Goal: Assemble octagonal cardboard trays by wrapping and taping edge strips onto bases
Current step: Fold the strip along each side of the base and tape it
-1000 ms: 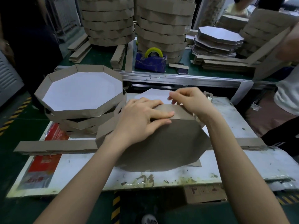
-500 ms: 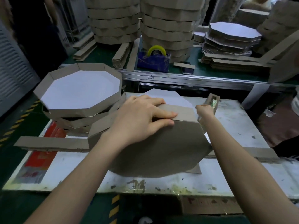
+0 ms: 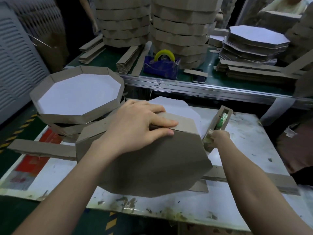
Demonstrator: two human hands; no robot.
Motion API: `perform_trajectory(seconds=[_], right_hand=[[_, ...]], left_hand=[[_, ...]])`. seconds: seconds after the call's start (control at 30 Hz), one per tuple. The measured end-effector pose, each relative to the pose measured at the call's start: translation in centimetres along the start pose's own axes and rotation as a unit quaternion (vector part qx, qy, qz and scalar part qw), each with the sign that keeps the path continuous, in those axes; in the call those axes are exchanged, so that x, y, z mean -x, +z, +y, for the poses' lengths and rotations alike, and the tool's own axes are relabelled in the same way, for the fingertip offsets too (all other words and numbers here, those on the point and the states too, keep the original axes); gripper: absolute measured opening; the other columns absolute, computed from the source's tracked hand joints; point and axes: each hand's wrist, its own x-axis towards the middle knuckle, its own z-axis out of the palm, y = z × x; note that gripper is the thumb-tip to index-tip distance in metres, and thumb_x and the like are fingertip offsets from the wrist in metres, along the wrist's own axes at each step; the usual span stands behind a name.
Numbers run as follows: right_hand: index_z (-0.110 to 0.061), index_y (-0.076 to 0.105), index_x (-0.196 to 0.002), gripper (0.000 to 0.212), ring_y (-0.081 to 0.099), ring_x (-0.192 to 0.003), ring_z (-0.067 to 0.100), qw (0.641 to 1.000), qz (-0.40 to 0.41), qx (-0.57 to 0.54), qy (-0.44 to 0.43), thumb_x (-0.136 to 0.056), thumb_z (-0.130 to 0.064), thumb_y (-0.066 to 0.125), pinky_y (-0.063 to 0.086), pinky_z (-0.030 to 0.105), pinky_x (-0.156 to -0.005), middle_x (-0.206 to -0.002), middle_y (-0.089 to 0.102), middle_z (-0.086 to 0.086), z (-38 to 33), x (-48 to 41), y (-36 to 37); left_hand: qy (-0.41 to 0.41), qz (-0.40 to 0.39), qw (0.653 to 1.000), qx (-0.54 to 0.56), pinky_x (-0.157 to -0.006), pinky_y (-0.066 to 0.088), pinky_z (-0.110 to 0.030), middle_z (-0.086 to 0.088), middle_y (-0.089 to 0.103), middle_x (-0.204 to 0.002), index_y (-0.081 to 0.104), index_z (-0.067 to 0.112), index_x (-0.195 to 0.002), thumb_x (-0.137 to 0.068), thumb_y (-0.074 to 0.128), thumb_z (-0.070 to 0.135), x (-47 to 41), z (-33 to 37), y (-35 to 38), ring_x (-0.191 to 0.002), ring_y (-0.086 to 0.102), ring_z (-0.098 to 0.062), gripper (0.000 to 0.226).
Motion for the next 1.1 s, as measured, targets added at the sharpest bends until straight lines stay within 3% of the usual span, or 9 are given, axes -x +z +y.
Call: perform_trajectory(seconds=[0.1, 0.27, 0.4, 0.5, 0.57, 0.63, 0.8, 0.9, 1.1], right_hand=[[0.004, 0.042, -0.141, 0.045, 0.054, -0.124, 0.035, 0.999, -0.02, 0.044, -0.019, -0.097, -0.003, 0.05, 0.048, 0.042, -0.087, -0.135, 0.055, 0.02, -0.1, -0.3, 0.3], [-0.006, 0.05, -0.105, 0.018, 0.052, -0.071, 0.021, 0.997, 0.036, 0.058, -0.041, -0.088, -0.006, 0.057, 0.046, 0.032, -0.073, -0.078, 0.054, 0.006, -0.4, 0.1, 0.7], [-0.013, 0.063, -0.079, 0.014, 0.055, -0.058, 0.016, 0.996, 0.041, -0.062, -0.044, -0.082, -0.026, 0.057, 0.043, 0.023, -0.048, -0.07, 0.062, -0.001, 0.4, 1.1, 0.6], [-0.013, 0.065, -0.079, 0.024, 0.054, -0.058, 0.015, 0.99, 0.047, -0.116, -0.059, -0.085, -0.032, 0.052, 0.038, 0.018, -0.041, -0.073, 0.062, -0.002, 2.1, 1.7, 0.1], [-0.013, 0.064, -0.084, 0.019, 0.056, -0.063, 0.014, 0.988, 0.032, -0.138, -0.061, -0.088, -0.028, 0.053, 0.043, 0.018, -0.043, -0.079, 0.062, -0.001, 3.8, 2.1, -0.6], [-0.011, 0.065, -0.09, 0.014, 0.062, -0.077, 0.017, 0.988, 0.01, -0.145, -0.054, -0.089, -0.02, 0.055, 0.055, 0.026, -0.064, -0.09, 0.065, 0.003, 5.3, 1.8, -1.6], [-0.001, 0.071, -0.109, 0.027, 0.066, -0.103, 0.018, 0.992, -0.021, -0.044, -0.117, -0.091, -0.021, 0.068, 0.053, 0.023, -0.084, -0.117, 0.069, 0.005, 6.7, 0.6, -4.0], [-0.001, 0.069, -0.092, 0.017, 0.06, -0.12, 0.024, 0.986, -0.016, 0.034, -0.164, -0.091, -0.017, 0.071, 0.045, 0.021, -0.088, -0.137, 0.061, 0.006, 7.1, 0.4, -4.3], [0.003, 0.063, -0.084, 0.013, 0.06, -0.121, 0.026, 0.978, 0.001, 0.086, -0.192, -0.091, -0.007, 0.068, 0.046, 0.024, -0.092, -0.134, 0.063, 0.009, 7.0, -1.2, -5.1]], left_hand=[[-0.007, -0.001, 1.0, -0.009, -0.084, 0.028, -0.028, 0.018, 0.063, -0.123, 0.061, 0.06, -0.111, -0.083, 0.04, 0.069, -0.3, 0.2, 0.1, -0.108, 0.055, -0.01, 0.036], [-0.015, 0.008, 1.0, -0.012, -0.084, 0.03, -0.029, 0.018, 0.065, -0.118, 0.063, 0.058, -0.11, -0.083, 0.044, 0.067, -0.5, 0.4, 0.4, -0.107, 0.057, -0.011, 0.034], [-0.021, 0.022, 0.999, -0.014, -0.084, 0.03, -0.029, 0.016, 0.067, -0.119, 0.063, 0.057, -0.11, -0.083, 0.046, 0.067, -0.3, 0.2, 0.6, -0.11, 0.058, -0.011, 0.033], [-0.022, 0.027, 0.999, -0.015, -0.084, 0.03, -0.029, 0.014, 0.067, -0.119, 0.063, 0.056, -0.109, -0.083, 0.046, 0.067, -0.3, 0.3, 0.6, -0.109, 0.058, -0.011, 0.034], [-0.021, 0.029, 0.999, -0.016, -0.083, 0.031, -0.029, 0.014, 0.067, -0.119, 0.064, 0.056, -0.11, -0.083, 0.046, 0.067, -0.3, 0.2, 0.6, -0.109, 0.058, -0.011, 0.034], [-0.022, 0.031, 0.999, -0.017, -0.083, 0.031, -0.029, 0.014, 0.067, -0.118, 0.064, 0.056, -0.11, -0.083, 0.045, 0.067, -0.1, 0.2, 0.6, -0.109, 0.058, -0.01, 0.035], [-0.017, 0.035, 0.999, -0.022, -0.083, 0.031, -0.029, 0.014, 0.067, -0.118, 0.063, 0.056, -0.111, -0.084, 0.043, 0.068, 0.1, 0.5, 0.5, -0.108, 0.059, -0.012, 0.036], [-0.022, 0.03, 0.999, -0.021, -0.085, 0.031, -0.029, 0.015, 0.066, -0.121, 0.061, 0.058, -0.111, -0.083, 0.042, 0.069, 0.3, 0.5, 0.5, -0.11, 0.057, -0.012, 0.036], [-0.024, 0.033, 0.999, -0.009, -0.089, 0.035, -0.032, 0.014, 0.065, -0.122, 0.061, 0.058, -0.111, -0.084, 0.042, 0.067, 0.7, 0.1, 0.3, -0.112, 0.057, -0.012, 0.034]])
